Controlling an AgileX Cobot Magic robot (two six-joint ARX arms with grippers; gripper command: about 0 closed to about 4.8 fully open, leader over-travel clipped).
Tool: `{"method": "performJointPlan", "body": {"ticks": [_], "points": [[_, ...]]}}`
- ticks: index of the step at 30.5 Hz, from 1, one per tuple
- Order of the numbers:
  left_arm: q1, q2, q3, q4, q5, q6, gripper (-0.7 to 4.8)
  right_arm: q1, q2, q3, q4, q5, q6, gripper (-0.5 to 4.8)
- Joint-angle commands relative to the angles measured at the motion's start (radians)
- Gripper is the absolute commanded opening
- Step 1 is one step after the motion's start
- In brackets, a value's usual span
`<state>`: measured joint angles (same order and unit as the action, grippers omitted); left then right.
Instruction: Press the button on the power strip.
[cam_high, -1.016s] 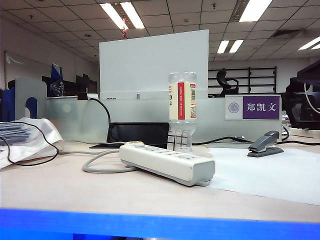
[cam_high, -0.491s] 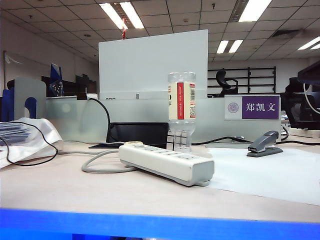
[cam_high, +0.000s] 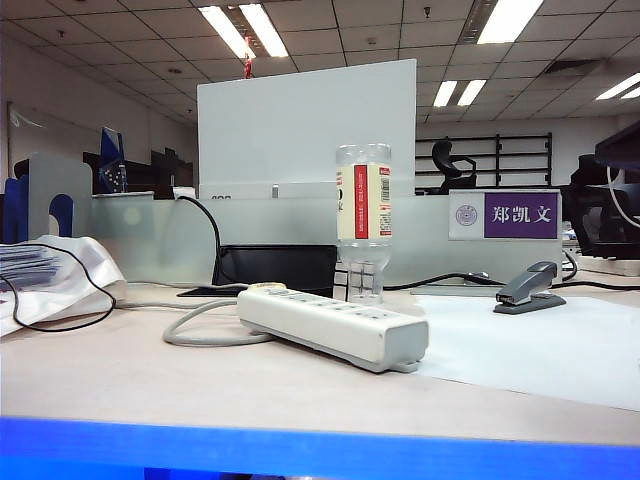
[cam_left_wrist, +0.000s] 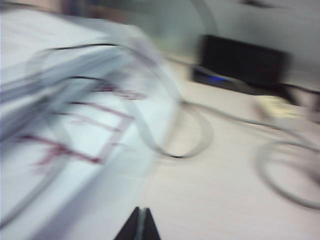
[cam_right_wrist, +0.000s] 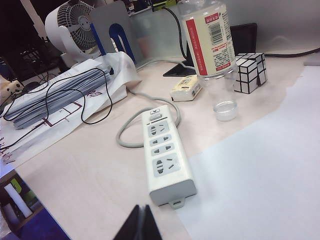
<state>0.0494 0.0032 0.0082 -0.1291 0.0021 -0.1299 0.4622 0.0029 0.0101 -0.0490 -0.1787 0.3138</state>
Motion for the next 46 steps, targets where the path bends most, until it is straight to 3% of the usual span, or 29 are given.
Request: {"method": "performJointPlan", "body": {"ticks": [1, 19, 26, 46], "points": [[0.001, -0.001, 0.001, 0.011, -0.093, 0.034, -0.03, 0.0, -0.001, -0.002, 0.02, 0.001, -0.003, 0.03], [0.001, -0.001, 0.001, 0.064, -0.082, 0.051, -0.03, 0.0, -0.001, -0.002, 0.02, 0.001, -0.003, 0.03], [0.001, -0.001, 0.001, 0.064, 0.003, 0.098, -0.03, 0.0, -0.001, -0.002, 0.02, 0.001, -0.003, 0.03], [0.001, -0.001, 0.001, 0.059, 0.002, 0.096, -0.03, 0.003, -0.001, -0.002, 0.02, 0.001, -0.003, 0.03]]}}
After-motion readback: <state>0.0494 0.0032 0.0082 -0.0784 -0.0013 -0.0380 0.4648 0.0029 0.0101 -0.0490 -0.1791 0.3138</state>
